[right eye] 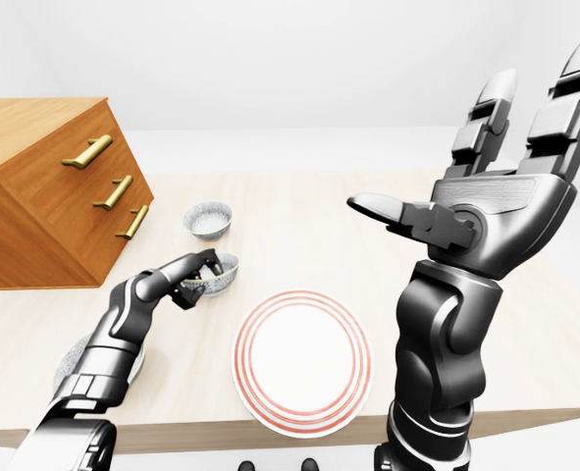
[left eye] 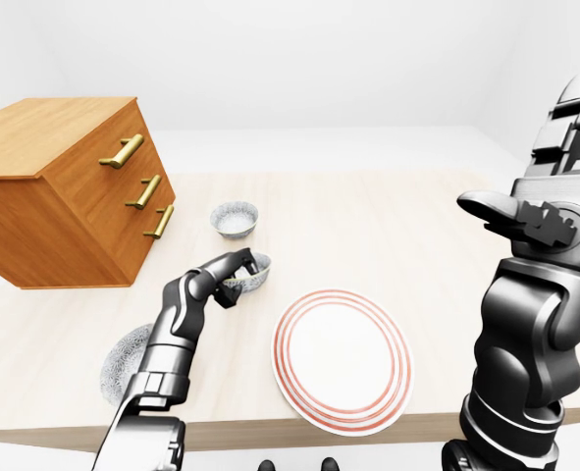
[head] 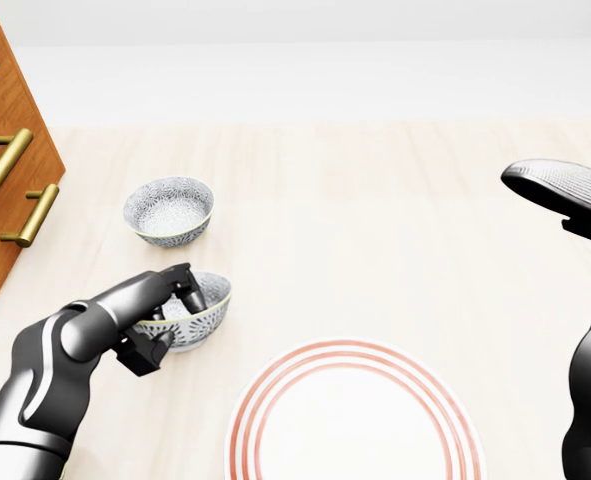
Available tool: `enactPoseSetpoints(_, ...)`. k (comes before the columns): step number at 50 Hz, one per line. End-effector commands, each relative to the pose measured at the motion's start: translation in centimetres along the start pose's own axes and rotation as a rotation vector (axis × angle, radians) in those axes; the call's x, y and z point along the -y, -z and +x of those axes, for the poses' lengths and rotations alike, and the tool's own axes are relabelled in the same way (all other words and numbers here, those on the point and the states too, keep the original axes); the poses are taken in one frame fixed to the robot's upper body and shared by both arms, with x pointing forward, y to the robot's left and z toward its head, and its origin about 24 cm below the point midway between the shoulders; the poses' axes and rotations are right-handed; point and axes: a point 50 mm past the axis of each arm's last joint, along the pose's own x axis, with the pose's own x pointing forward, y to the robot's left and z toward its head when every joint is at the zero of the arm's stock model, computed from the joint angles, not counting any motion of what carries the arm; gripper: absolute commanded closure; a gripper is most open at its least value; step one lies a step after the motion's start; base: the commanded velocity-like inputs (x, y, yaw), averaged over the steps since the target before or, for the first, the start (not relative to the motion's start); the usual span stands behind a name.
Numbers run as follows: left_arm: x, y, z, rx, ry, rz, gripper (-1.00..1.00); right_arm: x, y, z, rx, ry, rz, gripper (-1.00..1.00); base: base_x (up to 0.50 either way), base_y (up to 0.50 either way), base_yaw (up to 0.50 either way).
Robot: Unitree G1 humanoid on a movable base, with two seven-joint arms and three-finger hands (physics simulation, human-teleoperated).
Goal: Put the bowl in the middle on the plate.
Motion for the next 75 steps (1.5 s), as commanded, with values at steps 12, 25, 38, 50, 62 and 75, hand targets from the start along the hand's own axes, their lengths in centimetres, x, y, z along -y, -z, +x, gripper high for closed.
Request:
enactPoseSetpoints(12,0.3,-0.6,-0.3,0.029,0.014,0.001,1.00,0.0,0.1,0.0,-0.003,-0.002,-0.004,-1.00,0.00,0.00,0.00)
enactPoseSetpoints(25,-4.0,-6.7,-3.9,0.217,-0.208,0.162,1.00,-0.1,0.4,-0.3,-0.015,-0.009,-0.014,-1.00,0.00,0.00,0.00)
enactPoseSetpoints(38,-4.2,-8.2,-5.0,0.256,-0.270,0.205,1.00,-0.1,0.5,-0.3,-0.019,-0.011,-0.018,-1.00,0.00,0.00,0.00)
enactPoseSetpoints(50,-3.6,-8.6,-5.3,0.269,-0.277,0.215,1.00,-0.1,0.5,-0.3,-0.019,-0.010,-0.018,-1.00,0.00,0.00,0.00)
enactPoseSetpoints(62,-1.9,-8.8,-6.0,0.282,-0.279,0.226,1.00,-0.1,0.4,-0.3,-0.013,-0.010,-0.015,-1.00,0.00,0.00,0.00)
enactPoseSetpoints(75,-0.9,-9.7,-6.4,0.311,-0.283,0.231,1.00,-0.1,0.5,-0.3,-0.017,-0.010,-0.017,-1.00,0.00,0.00,0.00)
